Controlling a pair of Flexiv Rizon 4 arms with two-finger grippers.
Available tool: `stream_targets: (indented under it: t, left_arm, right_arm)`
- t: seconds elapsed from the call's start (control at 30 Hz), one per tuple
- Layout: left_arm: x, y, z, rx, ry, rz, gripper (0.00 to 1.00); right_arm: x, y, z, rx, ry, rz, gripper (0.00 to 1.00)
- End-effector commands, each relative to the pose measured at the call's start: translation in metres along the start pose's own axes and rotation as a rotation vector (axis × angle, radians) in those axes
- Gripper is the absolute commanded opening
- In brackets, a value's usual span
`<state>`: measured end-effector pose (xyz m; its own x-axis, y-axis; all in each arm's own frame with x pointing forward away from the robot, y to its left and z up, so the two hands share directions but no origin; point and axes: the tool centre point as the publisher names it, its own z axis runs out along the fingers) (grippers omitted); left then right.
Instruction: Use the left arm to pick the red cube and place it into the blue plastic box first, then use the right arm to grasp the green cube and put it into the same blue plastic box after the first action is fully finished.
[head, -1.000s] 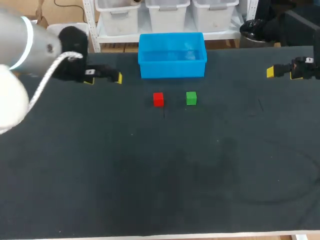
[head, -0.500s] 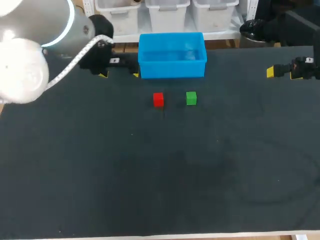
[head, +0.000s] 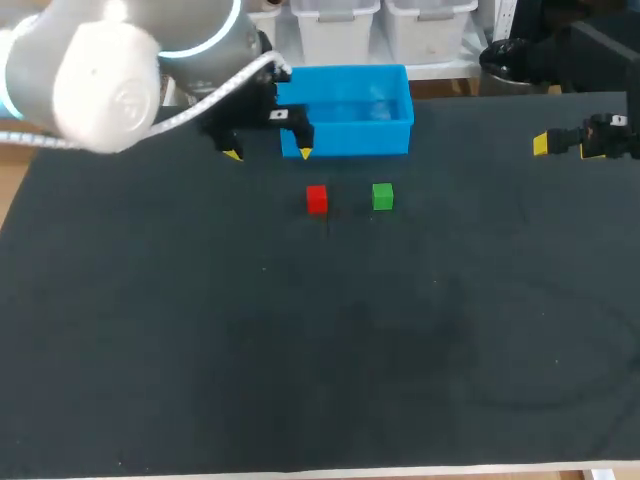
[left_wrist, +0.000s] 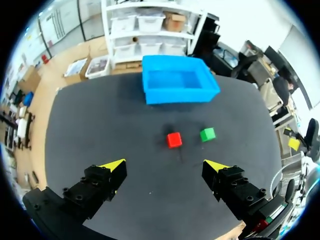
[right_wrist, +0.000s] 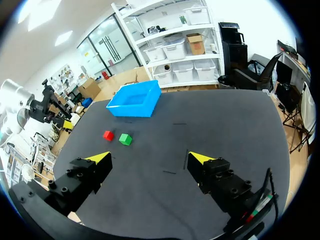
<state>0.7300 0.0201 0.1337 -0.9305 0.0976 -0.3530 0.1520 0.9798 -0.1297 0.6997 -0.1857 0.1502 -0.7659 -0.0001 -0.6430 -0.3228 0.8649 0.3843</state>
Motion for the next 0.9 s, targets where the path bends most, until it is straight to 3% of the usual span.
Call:
stream_targets:
  t: [0.03,0.43,0.67,0.9]
  left_arm:
    - [-0.011,-0.011,0.013,-0.152,0.085,-0.012,1.0]
    - [-0.016,-0.028,0.03,-0.248,0.189,-0.04,1.0]
    - [-0.02,-0.034,0.035,-0.257,0.19,-0.129,1.0]
    - [-0.019,-0.034,0.037,-0.26,0.18,-0.122,1.0]
  right_arm:
    - [0.0,0.0,0.0,0.002,0.0,0.0,1.0]
    - [0.0,0.0,0.0,0.002,0.0,0.0,1.0]
    - [0.0,0.0,0.0,0.002,0.0,0.0,1.0]
    - [0.0,0.0,0.0,0.002,0.0,0.0,1.0]
